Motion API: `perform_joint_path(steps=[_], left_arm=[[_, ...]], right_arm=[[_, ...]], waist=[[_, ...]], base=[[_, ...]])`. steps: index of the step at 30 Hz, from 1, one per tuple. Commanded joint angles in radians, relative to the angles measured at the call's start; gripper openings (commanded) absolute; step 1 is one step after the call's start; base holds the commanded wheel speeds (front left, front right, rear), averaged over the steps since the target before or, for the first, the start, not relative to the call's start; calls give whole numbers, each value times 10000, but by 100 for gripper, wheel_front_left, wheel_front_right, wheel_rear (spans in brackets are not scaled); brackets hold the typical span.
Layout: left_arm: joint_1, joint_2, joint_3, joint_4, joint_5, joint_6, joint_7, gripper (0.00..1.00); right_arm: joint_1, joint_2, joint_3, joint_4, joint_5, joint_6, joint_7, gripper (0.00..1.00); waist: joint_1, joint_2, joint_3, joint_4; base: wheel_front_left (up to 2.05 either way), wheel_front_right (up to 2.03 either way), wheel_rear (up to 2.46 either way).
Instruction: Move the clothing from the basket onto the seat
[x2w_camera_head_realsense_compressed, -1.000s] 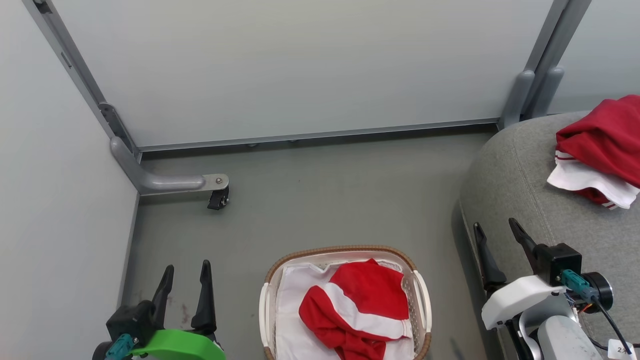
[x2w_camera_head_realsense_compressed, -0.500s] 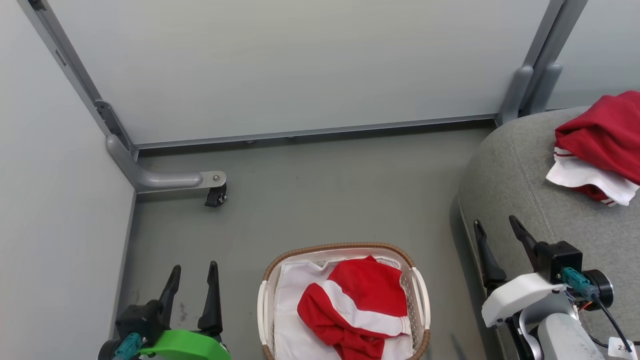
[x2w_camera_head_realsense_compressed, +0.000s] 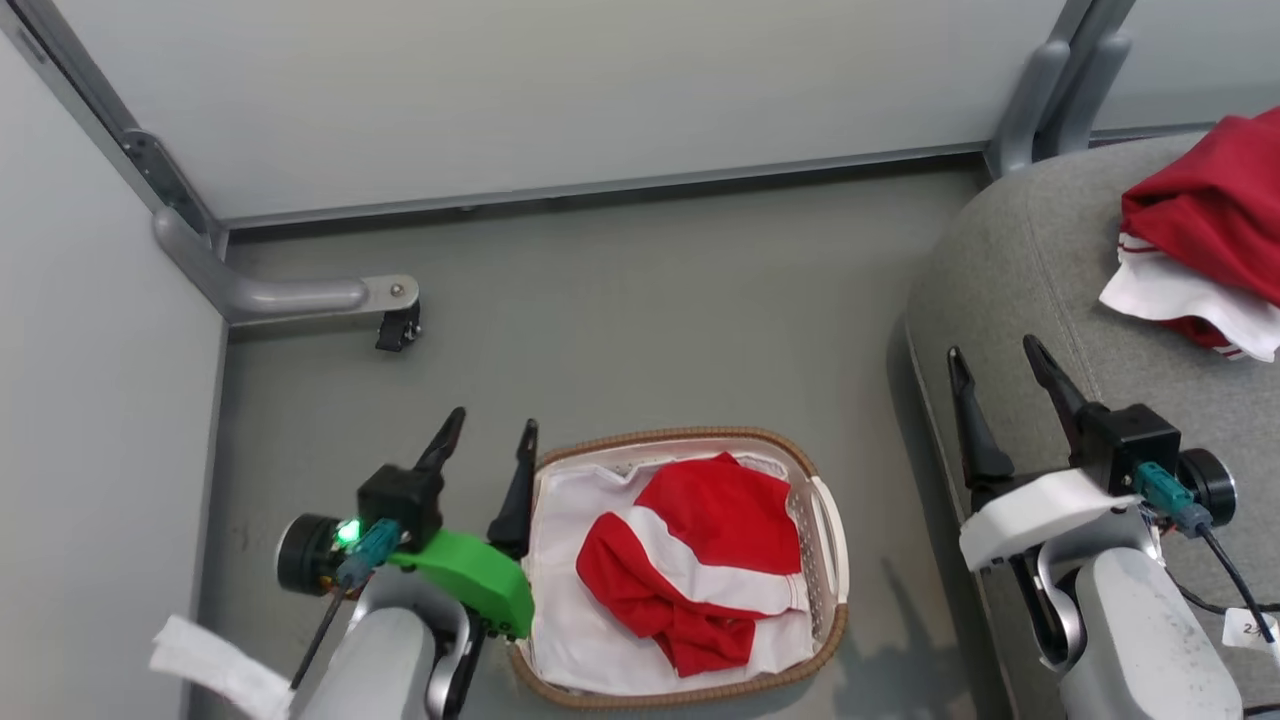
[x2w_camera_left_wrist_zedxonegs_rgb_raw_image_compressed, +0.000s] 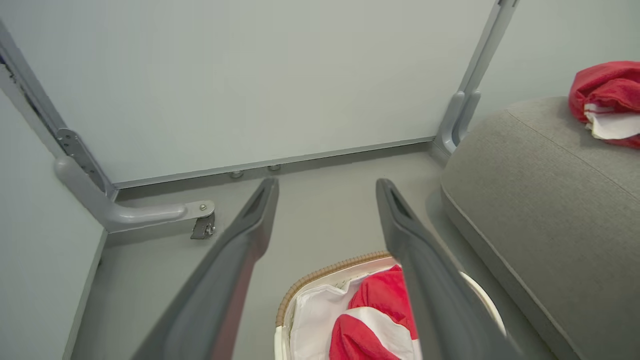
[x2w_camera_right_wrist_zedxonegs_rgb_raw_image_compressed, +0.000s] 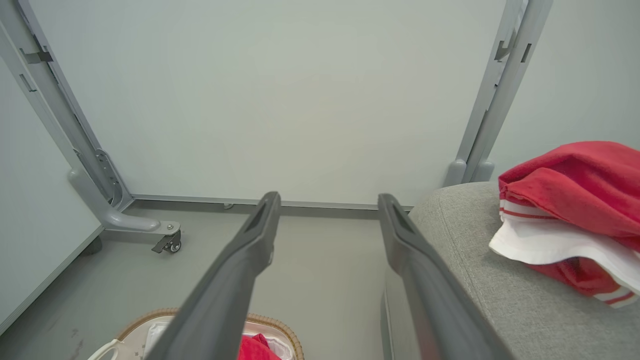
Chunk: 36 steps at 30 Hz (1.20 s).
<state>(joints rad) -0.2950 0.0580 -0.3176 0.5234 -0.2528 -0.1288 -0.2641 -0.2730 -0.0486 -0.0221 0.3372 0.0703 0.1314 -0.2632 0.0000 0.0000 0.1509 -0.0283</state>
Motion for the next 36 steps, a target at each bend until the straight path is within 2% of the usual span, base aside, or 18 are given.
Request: perform_joint_path(steps=[1,15,25,36], left_arm=[[-511,138,-381,408,15,-27,8,100],[-3991,492,-3845,4088,-553,-27,757,100],[-5340,481,-6192,5132,-1082,-26,1032,100],[-6372,852,-7594,5944,-1869,-25,1285,100]], right_arm=[[-221,-35,3,-94,-44,-14,-24,100],[-1532,-29,521,-852,450,-14,-24,100],[-2259,-26,939,-1411,968,-14,-24,100],[-2834,-26,1223,-1940,1335,-14,-24,100]], waist=[[0,0,849,-284],[0,0,3943,-1654],[0,0,5649,-2431],[0,0,7065,-2974]], base=[[0,0,0],[0,0,0],[0,0,0],[0,0,0]])
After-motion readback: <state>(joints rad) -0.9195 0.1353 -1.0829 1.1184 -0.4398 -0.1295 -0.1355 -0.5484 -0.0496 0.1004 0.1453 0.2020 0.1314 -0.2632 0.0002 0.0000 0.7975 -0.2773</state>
